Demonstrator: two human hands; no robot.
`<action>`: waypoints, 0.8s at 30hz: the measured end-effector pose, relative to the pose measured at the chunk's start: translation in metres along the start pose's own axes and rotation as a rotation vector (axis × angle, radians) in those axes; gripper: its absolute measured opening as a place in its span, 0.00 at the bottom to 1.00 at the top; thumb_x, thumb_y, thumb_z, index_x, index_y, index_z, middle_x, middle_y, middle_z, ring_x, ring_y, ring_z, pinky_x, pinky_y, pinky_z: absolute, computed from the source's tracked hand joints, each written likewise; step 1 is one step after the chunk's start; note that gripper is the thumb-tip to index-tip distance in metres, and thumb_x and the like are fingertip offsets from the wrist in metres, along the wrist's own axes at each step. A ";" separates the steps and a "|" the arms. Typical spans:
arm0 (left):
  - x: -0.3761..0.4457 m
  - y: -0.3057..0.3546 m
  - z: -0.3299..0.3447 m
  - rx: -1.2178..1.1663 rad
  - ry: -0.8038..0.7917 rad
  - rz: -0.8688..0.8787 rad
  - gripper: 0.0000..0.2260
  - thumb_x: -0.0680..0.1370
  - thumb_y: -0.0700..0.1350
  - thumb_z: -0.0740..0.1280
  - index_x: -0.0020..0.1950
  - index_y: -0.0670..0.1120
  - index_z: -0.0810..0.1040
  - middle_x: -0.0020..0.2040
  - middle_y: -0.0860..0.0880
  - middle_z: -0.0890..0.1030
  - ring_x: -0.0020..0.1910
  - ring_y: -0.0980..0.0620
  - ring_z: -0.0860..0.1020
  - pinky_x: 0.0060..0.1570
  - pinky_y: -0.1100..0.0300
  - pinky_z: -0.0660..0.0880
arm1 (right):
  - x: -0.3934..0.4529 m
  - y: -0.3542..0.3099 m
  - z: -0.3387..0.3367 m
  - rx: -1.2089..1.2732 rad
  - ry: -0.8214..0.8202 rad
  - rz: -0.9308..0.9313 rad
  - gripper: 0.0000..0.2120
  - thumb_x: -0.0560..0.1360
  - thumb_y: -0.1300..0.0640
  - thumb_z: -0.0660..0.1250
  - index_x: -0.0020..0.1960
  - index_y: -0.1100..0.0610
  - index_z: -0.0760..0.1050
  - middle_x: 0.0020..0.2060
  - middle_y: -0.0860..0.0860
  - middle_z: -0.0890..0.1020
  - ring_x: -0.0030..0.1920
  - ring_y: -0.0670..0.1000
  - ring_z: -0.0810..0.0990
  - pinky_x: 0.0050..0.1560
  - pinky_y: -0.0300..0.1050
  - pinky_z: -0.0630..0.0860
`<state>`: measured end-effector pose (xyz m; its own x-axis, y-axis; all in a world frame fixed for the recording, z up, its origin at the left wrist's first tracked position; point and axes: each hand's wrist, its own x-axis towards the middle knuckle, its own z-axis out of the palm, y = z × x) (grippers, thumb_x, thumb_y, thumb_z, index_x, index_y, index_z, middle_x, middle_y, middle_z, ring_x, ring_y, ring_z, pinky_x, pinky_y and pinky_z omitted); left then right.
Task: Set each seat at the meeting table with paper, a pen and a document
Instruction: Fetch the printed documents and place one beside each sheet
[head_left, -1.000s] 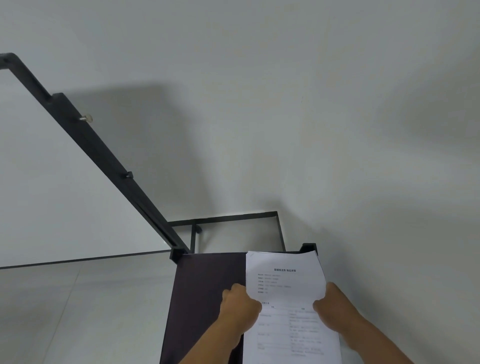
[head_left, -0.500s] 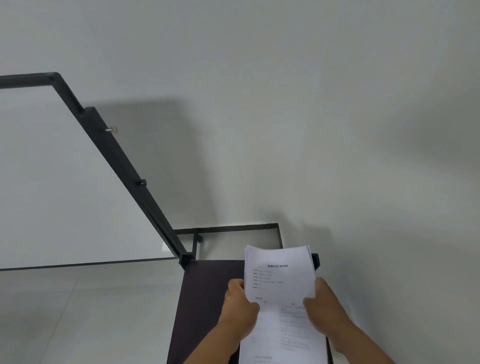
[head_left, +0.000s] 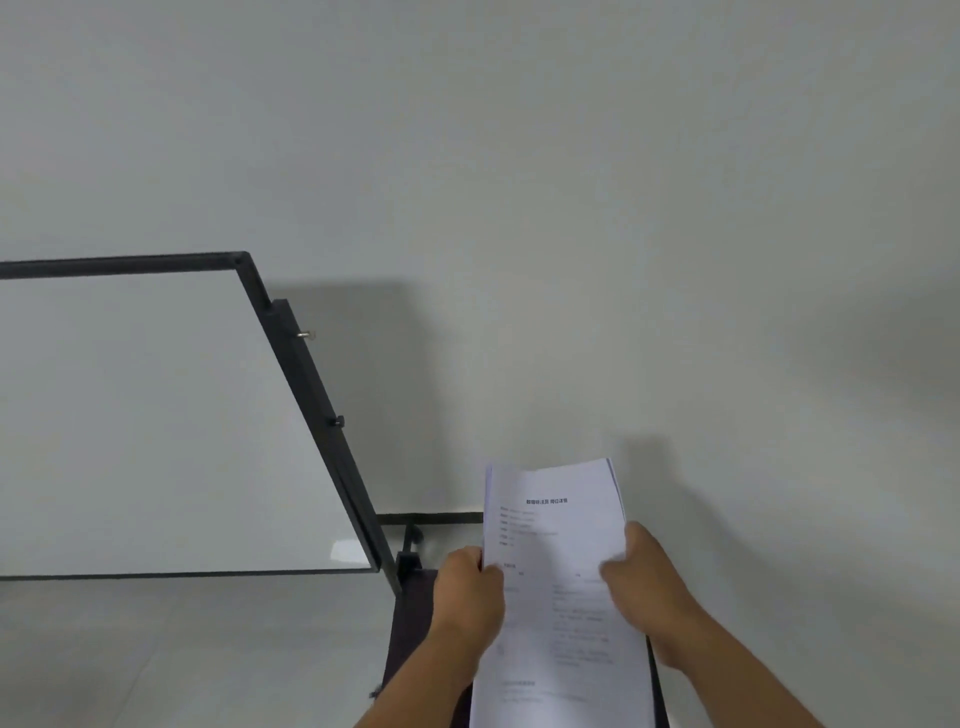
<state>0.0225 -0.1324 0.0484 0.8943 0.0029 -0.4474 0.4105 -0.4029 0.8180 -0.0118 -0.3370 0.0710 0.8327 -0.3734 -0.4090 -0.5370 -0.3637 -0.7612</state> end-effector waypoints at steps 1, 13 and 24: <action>-0.005 0.010 -0.008 -0.027 0.013 0.032 0.11 0.85 0.35 0.61 0.48 0.38 0.82 0.42 0.46 0.86 0.40 0.45 0.85 0.35 0.56 0.83 | -0.004 -0.012 -0.004 0.016 0.013 -0.018 0.09 0.79 0.67 0.59 0.53 0.56 0.73 0.50 0.55 0.80 0.45 0.52 0.79 0.42 0.44 0.75; -0.092 0.191 -0.130 -0.156 0.256 0.578 0.12 0.90 0.47 0.56 0.51 0.48 0.74 0.39 0.52 0.80 0.35 0.54 0.76 0.35 0.60 0.74 | -0.092 -0.222 -0.087 0.283 0.194 -0.438 0.03 0.77 0.67 0.66 0.48 0.61 0.78 0.37 0.50 0.82 0.33 0.49 0.75 0.33 0.42 0.70; -0.206 0.302 -0.244 -0.122 0.388 0.880 0.11 0.90 0.51 0.56 0.55 0.49 0.75 0.49 0.49 0.83 0.47 0.46 0.84 0.43 0.49 0.84 | -0.214 -0.348 -0.138 0.476 0.173 -0.891 0.08 0.84 0.63 0.65 0.57 0.54 0.81 0.49 0.47 0.90 0.50 0.53 0.89 0.55 0.55 0.86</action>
<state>0.0062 -0.0313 0.4761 0.8778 0.0564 0.4756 -0.4379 -0.3079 0.8447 -0.0219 -0.2485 0.4928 0.8516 -0.2643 0.4527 0.4084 -0.2068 -0.8891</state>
